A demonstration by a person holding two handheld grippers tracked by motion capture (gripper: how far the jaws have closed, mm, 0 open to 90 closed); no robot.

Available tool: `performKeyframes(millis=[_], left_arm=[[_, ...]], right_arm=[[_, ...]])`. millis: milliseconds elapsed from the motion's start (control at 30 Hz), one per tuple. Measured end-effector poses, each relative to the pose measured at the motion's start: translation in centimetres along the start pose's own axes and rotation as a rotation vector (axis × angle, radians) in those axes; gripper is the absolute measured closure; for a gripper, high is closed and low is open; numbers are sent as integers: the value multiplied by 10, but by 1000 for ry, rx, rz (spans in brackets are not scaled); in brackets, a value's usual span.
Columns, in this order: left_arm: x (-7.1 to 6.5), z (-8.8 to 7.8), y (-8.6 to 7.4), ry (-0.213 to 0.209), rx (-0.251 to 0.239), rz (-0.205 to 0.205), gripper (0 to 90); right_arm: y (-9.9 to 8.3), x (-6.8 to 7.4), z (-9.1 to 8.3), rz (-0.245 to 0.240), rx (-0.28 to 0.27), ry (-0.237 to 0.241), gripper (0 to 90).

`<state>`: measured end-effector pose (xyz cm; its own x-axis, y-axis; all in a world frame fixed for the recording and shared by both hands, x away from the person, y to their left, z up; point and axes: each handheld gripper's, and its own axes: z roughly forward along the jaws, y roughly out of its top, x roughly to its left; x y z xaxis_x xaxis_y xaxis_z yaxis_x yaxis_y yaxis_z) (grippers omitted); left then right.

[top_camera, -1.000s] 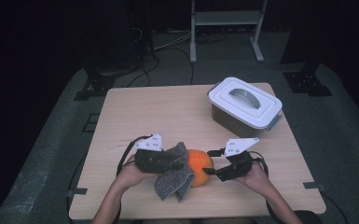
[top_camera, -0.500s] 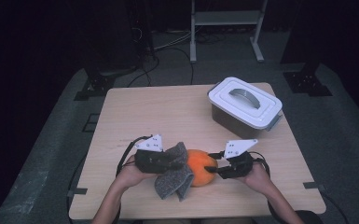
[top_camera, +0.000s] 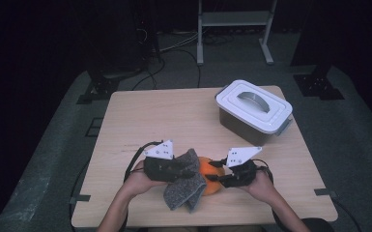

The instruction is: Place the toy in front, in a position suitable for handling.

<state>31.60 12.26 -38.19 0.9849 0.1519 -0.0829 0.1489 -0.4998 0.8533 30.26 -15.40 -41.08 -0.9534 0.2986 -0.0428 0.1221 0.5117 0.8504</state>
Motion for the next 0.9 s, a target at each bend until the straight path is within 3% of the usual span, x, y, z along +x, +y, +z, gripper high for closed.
performKeyframes(millis=[167, 267, 333, 433, 533, 633, 733, 800, 900], left_arm=[[6, -2, -9, 1, 5, -29, 716], [9, -3, -13, 0, 10, -40, 716], [13, -4, -19, 2, 2, -67, 716], [14, -3, -21, 3, 5, -72, 716], [14, -4, -21, 10, 8, -73, 715], [13, -3, -18, 9, 4, -65, 716], [10, -2, -13, 3, -3, -51, 717], [4, 0, -7, -8, -8, -28, 717], [-4, 3, 3, -25, -14, 8, 716]], right_arm=[[-1, -2, -4, -27, 13, 7, 579], [-3, -5, -6, -19, 17, 12, 579], [-9, -11, -11, 17, 11, 11, 551], [-12, -17, -13, 47, 9, 35, 415], [-15, -20, -15, 63, 17, 24, 358], [-20, -22, -12, 82, 35, 27, 399], [-14, -15, -9, 63, 33, 20, 486], [-11, -12, -8, 52, 23, 21, 493], [2, 6, -1, -23, 2, 2, 501]])
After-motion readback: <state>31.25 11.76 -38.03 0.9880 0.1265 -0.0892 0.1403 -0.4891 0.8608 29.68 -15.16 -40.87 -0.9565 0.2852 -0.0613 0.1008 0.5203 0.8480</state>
